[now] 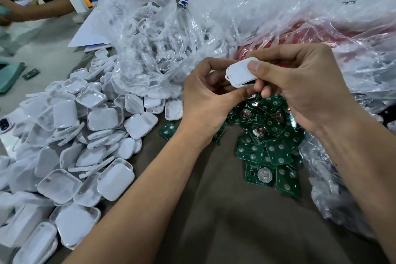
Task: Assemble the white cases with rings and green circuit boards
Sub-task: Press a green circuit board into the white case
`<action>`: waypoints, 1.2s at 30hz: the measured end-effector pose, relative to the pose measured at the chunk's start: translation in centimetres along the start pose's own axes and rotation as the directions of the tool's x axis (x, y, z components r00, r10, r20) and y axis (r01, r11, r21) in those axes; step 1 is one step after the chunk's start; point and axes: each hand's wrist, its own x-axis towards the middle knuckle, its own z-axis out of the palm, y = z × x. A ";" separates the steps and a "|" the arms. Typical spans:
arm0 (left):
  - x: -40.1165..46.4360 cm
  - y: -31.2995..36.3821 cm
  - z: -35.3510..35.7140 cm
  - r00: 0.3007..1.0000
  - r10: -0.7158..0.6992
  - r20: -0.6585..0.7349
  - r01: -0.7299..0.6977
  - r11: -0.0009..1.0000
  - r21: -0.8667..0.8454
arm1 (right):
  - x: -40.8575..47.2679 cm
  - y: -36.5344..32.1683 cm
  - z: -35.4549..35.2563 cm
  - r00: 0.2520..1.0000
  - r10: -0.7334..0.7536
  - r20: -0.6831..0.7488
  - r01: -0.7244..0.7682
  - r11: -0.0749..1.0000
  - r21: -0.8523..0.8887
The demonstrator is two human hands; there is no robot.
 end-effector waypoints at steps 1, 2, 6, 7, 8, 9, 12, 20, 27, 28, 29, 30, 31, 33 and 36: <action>0.0 0.0 0.0 1.000 0.000 -0.001 0.000 1.000 0.007 | 0.1 0.0 -0.1 1.000 0.004 0.004 -0.004 1.000 -0.001; 0.0 0.0 0.0 1.000 0.002 -0.003 -0.002 1.000 0.015 | 0.1 0.0 -0.2 1.000 0.010 0.007 -0.009 1.000 -0.006; 0.0 -0.1 0.0 1.000 0.020 -0.004 -0.019 0.998 0.061 | 0.2 0.5 -0.1 1.000 0.012 -0.007 -0.012 0.998 -0.065; 0.0 -0.1 0.0 1.000 0.020 -0.007 -0.019 0.998 0.066 | 0.2 0.6 0.1 1.000 0.006 -0.016 -0.007 0.998 -0.069; 0.0 -0.1 0.0 1.000 0.022 -0.010 -0.021 0.997 0.070 | 0.1 0.7 0.2 1.000 0.001 -0.026 -0.003 0.998 -0.071; 0.0 -0.1 0.0 1.000 0.027 -0.013 -0.026 0.997 0.078 | 0.2 0.8 0.3 0.999 -0.005 -0.036 0.002 0.997 -0.075; 0.0 0.0 -0.1 0.999 0.038 -0.021 -0.035 0.993 0.116 | 0.1 1.0 0.4 0.998 -0.022 -0.062 0.014 0.992 -0.128; 0.0 0.1 -0.3 0.999 0.040 -0.036 -0.035 0.988 0.147 | -0.3 0.8 0.7 0.997 -0.033 -0.071 0.019 0.983 -0.185; -0.1 0.1 -0.6 0.999 0.044 -0.017 -0.041 0.990 0.135 | -0.2 0.6 0.4 0.991 0.129 -0.039 -0.132 0.986 -0.098; -0.1 0.2 -0.6 0.999 0.048 -0.008 -0.047 0.990 0.133 | -0.2 0.5 0.4 0.988 0.155 -0.017 -0.156 0.985 -0.070; -0.1 0.2 -0.6 0.999 0.052 -0.001 -0.052 0.990 0.130 | -0.2 0.4 0.4 0.984 0.177 0.003 -0.177 0.984 -0.037; -0.1 0.2 -0.6 0.998 0.056 0.004 -0.056 0.990 0.130 | -0.2 0.3 0.3 0.981 0.195 0.018 -0.195 0.981 -0.005; -0.1 0.3 -0.6 0.998 0.059 0.007 -0.060 0.989 0.132 | -0.2 0.2 0.3 0.978 0.209 0.025 -0.210 0.978 0.021; -0.1 0.2 -0.6 0.998 0.067 0.015 -0.068 0.989 0.134 | -0.2 0.2 0.3 0.971 0.236 0.027 -0.237 0.970 0.053; -0.1 0.1 -0.6 0.997 0.074 0.027 -0.077 0.988 0.131 | -0.1 0.3 0.2 0.958 0.286 0.037 -0.288 0.954 0.079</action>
